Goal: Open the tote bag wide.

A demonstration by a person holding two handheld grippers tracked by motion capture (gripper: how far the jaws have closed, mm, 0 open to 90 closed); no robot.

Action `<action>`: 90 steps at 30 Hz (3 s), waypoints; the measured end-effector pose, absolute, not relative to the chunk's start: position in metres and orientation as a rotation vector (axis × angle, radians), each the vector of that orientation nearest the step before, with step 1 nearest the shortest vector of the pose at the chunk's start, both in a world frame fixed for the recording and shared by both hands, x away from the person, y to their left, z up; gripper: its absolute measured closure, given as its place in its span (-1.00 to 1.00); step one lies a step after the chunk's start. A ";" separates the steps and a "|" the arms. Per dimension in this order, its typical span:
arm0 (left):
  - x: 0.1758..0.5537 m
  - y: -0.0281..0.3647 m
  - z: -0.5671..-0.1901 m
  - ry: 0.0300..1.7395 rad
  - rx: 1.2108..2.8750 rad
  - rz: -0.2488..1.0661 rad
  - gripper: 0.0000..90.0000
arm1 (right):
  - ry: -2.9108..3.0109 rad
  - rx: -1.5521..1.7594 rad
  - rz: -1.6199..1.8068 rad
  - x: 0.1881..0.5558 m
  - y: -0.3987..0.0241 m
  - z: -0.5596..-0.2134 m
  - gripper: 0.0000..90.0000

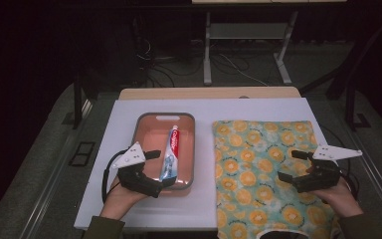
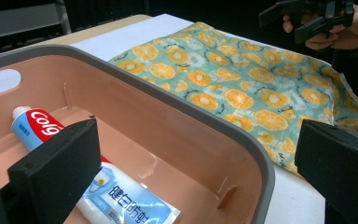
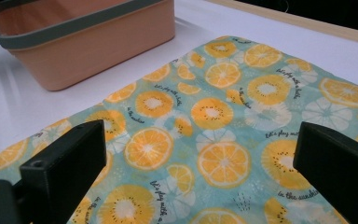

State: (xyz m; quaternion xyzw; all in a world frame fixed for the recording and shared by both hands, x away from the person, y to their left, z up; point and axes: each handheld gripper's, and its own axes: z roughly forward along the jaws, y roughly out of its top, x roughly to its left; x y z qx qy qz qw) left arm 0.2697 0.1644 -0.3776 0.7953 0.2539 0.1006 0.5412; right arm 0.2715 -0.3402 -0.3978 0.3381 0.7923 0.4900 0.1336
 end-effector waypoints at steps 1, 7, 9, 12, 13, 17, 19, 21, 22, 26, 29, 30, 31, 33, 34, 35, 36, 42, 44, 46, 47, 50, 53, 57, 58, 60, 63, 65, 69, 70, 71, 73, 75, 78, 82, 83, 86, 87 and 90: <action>0.270 0.165 -0.378 0.606 1.888 0.238 -1.00 | 2.309 0.977 1.408 0.272 -0.339 -0.399 -0.95; 0.270 0.164 -0.378 0.610 1.898 0.245 -1.00 | 2.369 0.960 1.370 0.270 -0.332 -0.406 -0.95; 0.269 0.163 -0.378 0.608 1.899 0.246 -1.00 | 2.384 0.947 1.357 0.269 -0.329 -0.407 -0.95; 0.270 0.163 -0.378 0.609 1.898 0.245 -1.00 | 2.442 0.915 1.313 0.267 -0.317 -0.413 -0.93; 0.270 0.163 -0.378 0.609 1.898 0.245 -1.00 | 2.458 0.905 1.307 0.267 -0.314 -0.414 -0.90; 0.270 0.164 -0.378 0.613 1.896 0.242 -1.00 | 2.542 0.864 1.251 0.268 -0.302 -0.423 -0.86; 0.270 0.163 -0.378 0.615 1.896 0.243 -1.00 | 2.579 0.845 1.228 0.268 -0.296 -0.428 -0.85; 0.270 0.163 -0.378 0.616 1.897 0.245 -1.00 | 2.601 0.830 1.212 0.268 -0.293 -0.431 -0.80; 0.270 0.163 -0.378 0.618 1.897 0.246 -1.00 | 2.643 0.791 1.180 0.267 -0.288 -0.435 -0.71; 0.270 0.163 -0.378 0.619 1.898 0.248 -1.00 | 2.698 0.773 1.133 0.266 -0.284 -0.441 -0.66; 0.270 0.163 -0.378 0.619 1.897 0.247 -1.00 | 2.726 0.746 1.095 0.266 -0.282 -0.445 -0.62; 0.270 0.163 -0.378 0.619 1.897 0.247 -1.00 | 2.739 0.737 1.081 0.266 -0.281 -0.446 -0.56; 0.270 0.163 -0.378 0.619 1.896 0.247 -1.00 | 2.751 0.720 1.067 0.265 -0.280 -0.448 -0.54; 0.270 0.163 -0.378 0.619 1.897 0.248 -1.00 | 2.760 0.704 1.051 0.265 -0.279 -0.449 -0.51; 0.270 0.163 -0.378 0.620 1.898 0.248 -1.00 | 2.761 0.666 1.014 0.262 -0.278 -0.449 -0.43; 0.270 0.163 -0.378 0.618 1.898 0.248 -1.00 | 2.761 0.666 1.014 0.262 -0.278 -0.449 -0.43; 0.270 0.163 -0.378 0.619 1.898 0.247 -1.00 | 2.763 0.652 1.006 0.262 -0.278 -0.448 -0.29; 0.270 0.162 -0.378 0.620 1.902 0.251 -1.00 | 2.763 0.657 1.019 0.262 -0.280 -0.446 0.34; 0.270 0.162 -0.378 0.621 1.904 0.255 -1.00 | 2.763 0.646 1.021 0.262 -0.280 -0.446 0.72; 0.270 0.162 -0.378 0.619 1.910 0.258 -1.00 | 2.771 0.639 1.023 0.262 -0.279 -0.446 0.89; 0.270 0.161 -0.378 0.620 1.911 0.259 -1.00 | 2.771 0.639 1.023 0.262 -0.279 -0.446 0.89; 0.270 0.161 -0.378 0.622 1.910 0.259 -1.00 | 2.778 0.649 1.026 0.264 -0.279 -0.446 1.00; 0.270 0.161 -0.378 0.622 1.911 0.260 -1.00 | 2.783 0.672 1.030 0.266 -0.279 -0.445 1.00; 0.270 0.161 -0.378 0.624 1.911 0.259 -1.00 | 2.768 0.694 1.017 0.271 -0.274 -0.443 1.00; 0.270 0.161 -0.378 0.625 1.911 0.259 -1.00 | 2.768 0.694 1.017 0.271 -0.274 -0.443 1.00; 0.270 0.161 -0.378 0.626 1.911 0.260 -1.00 | 2.737 0.717 1.033 0.280 -0.271 -0.441 1.00; 0.270 0.161 -0.378 0.628 1.911 0.261 -1.00 | 2.703 0.759 1.044 0.292 -0.269 -0.439 1.00; 0.270 0.161 -0.378 0.628 1.912 0.260 -1.00 | 2.691 0.776 1.051 0.296 -0.268 -0.439 1.00; 0.270 0.161 -0.378 0.628 1.910 0.258 -1.00 | 2.644 0.846 1.058 0.319 -0.265 -0.438 1.00; 0.270 0.161 -0.378 0.629 1.910 0.257 -1.00 | 2.644 0.846 1.058 0.319 -0.265 -0.438 1.00; 0.271 0.161 -0.378 0.628 1.910 0.257 -1.00 | 2.636 0.866 1.060 0.323 -0.265 -0.438 1.00; 0.271 0.161 -0.378 0.629 1.910 0.256 -1.00 | 2.615 0.907 1.041 0.336 -0.262 -0.438 1.00; 0.270 0.161 -0.378 0.629 1.911 0.256 -1.00 | 2.605 0.929 1.030 0.344 -0.262 -0.440 1.00; 0.270 0.161 -0.378 0.627 1.914 0.257 -1.00 | 2.623 0.943 1.029 0.348 -0.263 -0.443 0.99; 0.270 0.161 -0.378 0.625 1.912 0.256 -1.00 | 2.603 0.949 1.091 0.344 -0.269 -0.435 0.69; 0.270 0.161 -0.378 0.626 1.912 0.255 -1.00 | 2.598 0.941 1.121 0.342 -0.272 -0.431 0.57; 0.270 0.161 -0.378 0.624 1.913 0.256 -1.00 | 2.573 0.937 1.178 0.331 -0.279 -0.420 0.24; 0.270 0.161 -0.378 0.625 1.912 0.254 -1.00 | 2.576 0.920 1.179 0.319 -0.283 -0.415 0.05; 0.270 0.161 -0.378 0.628 1.909 0.254 -1.00 | 2.592 0.866 1.178 0.299 -0.287 -0.410 -0.11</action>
